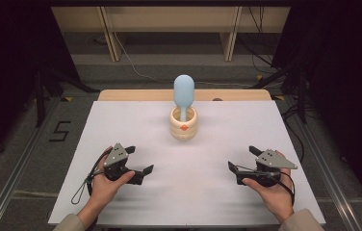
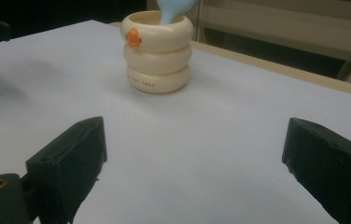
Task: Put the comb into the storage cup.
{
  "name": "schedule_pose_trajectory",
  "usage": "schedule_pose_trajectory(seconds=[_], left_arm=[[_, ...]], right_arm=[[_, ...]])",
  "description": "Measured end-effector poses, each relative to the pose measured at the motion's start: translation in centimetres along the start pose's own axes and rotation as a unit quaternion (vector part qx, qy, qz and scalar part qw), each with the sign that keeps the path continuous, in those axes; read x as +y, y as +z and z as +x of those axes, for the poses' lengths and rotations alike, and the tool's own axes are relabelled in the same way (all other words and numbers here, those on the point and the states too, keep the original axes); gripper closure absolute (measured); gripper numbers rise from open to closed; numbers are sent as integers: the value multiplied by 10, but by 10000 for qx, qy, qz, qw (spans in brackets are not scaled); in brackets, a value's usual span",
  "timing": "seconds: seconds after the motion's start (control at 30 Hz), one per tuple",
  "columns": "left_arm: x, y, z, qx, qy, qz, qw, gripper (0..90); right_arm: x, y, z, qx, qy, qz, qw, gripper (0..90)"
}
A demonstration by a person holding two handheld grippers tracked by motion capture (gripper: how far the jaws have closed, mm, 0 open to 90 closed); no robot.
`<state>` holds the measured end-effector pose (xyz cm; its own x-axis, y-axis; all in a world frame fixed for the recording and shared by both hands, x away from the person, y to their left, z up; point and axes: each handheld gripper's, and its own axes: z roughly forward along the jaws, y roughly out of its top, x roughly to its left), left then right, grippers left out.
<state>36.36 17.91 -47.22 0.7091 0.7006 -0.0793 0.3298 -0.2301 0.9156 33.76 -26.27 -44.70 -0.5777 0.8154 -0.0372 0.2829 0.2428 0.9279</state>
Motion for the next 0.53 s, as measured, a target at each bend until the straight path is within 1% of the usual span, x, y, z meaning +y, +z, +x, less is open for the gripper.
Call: schedule_pose_trajectory(seconds=[0.33, 0.53], left_arm=[[0, 0, 0, 3, 11, 4, 10000, 0], [1, 0, 0, 7, 10, 8, 10000, 0]], right_arm=[[-2, 0, -3, -40, 103, -25, 9999, 74], [-2, 0, -3, -66, 115, -19, 9999, 71]])
